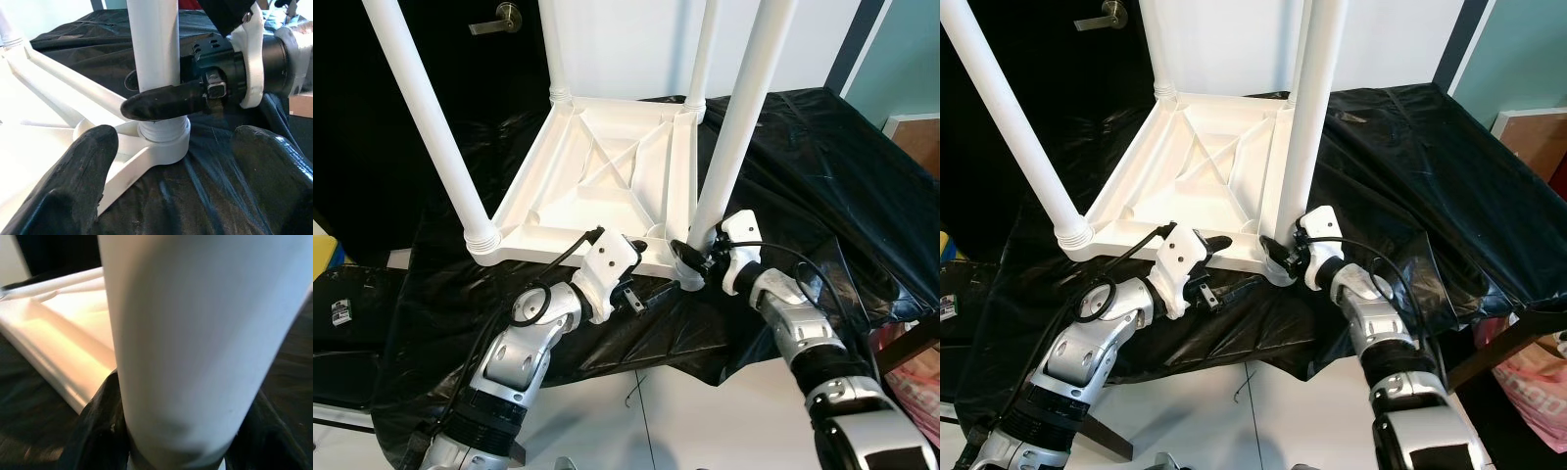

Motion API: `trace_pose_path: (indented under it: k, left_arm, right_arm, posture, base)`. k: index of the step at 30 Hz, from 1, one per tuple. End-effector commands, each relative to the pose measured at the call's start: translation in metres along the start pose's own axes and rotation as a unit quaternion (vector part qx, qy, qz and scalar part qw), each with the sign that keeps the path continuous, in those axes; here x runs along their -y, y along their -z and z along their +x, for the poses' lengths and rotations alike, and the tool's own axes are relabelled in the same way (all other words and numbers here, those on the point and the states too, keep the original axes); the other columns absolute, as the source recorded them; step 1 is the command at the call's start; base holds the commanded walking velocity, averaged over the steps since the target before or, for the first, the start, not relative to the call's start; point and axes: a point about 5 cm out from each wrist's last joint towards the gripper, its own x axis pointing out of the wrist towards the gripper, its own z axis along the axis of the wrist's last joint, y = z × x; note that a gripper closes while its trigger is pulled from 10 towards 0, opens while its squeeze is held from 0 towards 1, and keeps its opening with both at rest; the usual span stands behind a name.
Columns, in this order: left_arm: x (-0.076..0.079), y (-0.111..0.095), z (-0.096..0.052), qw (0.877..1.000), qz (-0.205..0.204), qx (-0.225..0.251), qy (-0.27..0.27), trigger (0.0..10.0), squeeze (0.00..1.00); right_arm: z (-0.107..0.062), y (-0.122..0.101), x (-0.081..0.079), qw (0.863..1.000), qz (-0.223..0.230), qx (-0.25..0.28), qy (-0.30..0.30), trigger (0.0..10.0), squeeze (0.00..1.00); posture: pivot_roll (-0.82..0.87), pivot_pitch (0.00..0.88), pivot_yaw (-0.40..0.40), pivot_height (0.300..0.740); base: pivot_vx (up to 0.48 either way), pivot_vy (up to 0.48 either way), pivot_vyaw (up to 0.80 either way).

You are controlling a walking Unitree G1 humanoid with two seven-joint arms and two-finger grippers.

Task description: Building children table

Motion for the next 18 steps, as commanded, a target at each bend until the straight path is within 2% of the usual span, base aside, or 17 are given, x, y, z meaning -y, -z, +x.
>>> trace_pose_path:
  k: [1,2,3,4,5,6,7,9,10,12,13,18]
  left_arm:
    - [0.001,-0.001,0.001,1.0,-0.001,-0.002,0.009,10.0,0.0]
    - [0.001,-0.001,0.001,1.0,-0.001,-0.002,0.009,10.0,0.0]
    - [0.0,-0.001,0.0,1.0,0.0,-0.002,0.007,10.0,0.0]
    - [0.0,-0.001,0.0,1.0,0.0,-0.002,0.007,10.0,0.0]
    - [-0.002,-0.001,0.0,1.0,0.0,-0.003,0.005,10.0,0.0]
    - [-0.002,-0.001,0.0,1.0,0.0,-0.003,0.005,10.0,0.0]
    - [-0.003,0.0,-0.001,1.0,0.0,-0.003,0.003,10.0,0.0]
    - [-0.003,0.0,-0.001,1.0,0.0,-0.003,0.003,10.0,0.0]
    - [-0.003,-0.001,-0.001,1.0,0.001,-0.003,0.001,10.0,0.0]
    - [-0.003,-0.001,-0.001,1.0,0.001,-0.003,0.001,10.0,0.0]
    - [-0.004,-0.001,0.0,1.0,0.002,-0.002,-0.001,10.0,0.0]
    - [-0.006,-0.002,0.002,1.0,0.004,0.001,-0.005,10.0,0.0]
  right_arm:
    - [-0.007,0.018,0.002,0.997,0.016,-0.042,0.058,10.0,0.0]
    - [-0.007,0.018,0.002,0.997,0.016,-0.042,0.058,10.0,0.0]
    - [-0.007,0.02,-0.001,0.993,0.023,-0.046,0.104,10.0,0.0]
    - [-0.007,0.02,-0.001,0.993,0.023,-0.046,0.104,10.0,0.0]
    - [-0.008,0.022,-0.007,0.985,0.028,-0.045,0.166,10.0,0.0]
    - [-0.008,0.022,-0.007,0.985,0.028,-0.045,0.166,10.0,0.0]
    - [-0.01,0.024,-0.012,0.974,0.034,-0.044,0.217,10.0,0.0]
    - [-0.01,0.024,-0.012,0.974,0.034,-0.044,0.217,10.0,0.0]
    - [-0.012,0.025,-0.018,0.965,0.042,-0.045,0.255,10.0,0.0]
    - [-0.012,0.025,-0.018,0.965,0.042,-0.045,0.255,10.0,0.0]
    - [-0.013,0.024,-0.022,0.958,0.041,-0.041,0.281,10.0,0.0]
    - [-0.013,0.017,-0.02,0.954,0.031,-0.025,0.296,10.0,0.0]
  posture:
    - [0.02,0.087,-0.006,0.74]
    - [0.02,0.087,-0.006,0.74]
    - [0.02,0.09,-0.01,0.74]
    - [0.02,0.09,-0.01,0.74]
    - [0.02,0.084,-0.013,0.74]
    - [0.02,0.084,-0.013,0.74]
    - [0.02,0.082,-0.016,0.74]
    - [0.02,0.082,-0.016,0.74]
    - [0.02,0.08,-0.019,0.74]
    - [0.02,0.08,-0.019,0.74]
    - [0.02,0.075,-0.022,0.74]
    - [0.02,0.063,-0.035,0.74]
  base:
    - [0.0,0.0,0.0]
    - [0.0,0.0,0.0]
    - [0.0,0.0,0.0]
    - [0.0,0.0,0.0]
    - [0.0,0.0,0.0]
    - [0.0,0.0,0.0]
    - [0.0,0.0,0.0]
    - [0.0,0.0,0.0]
    - [0.0,0.0,0.0]
    - [0.0,0.0,0.0]
    - [0.0,0.0,0.0]
    - [0.0,0.0,0.0]
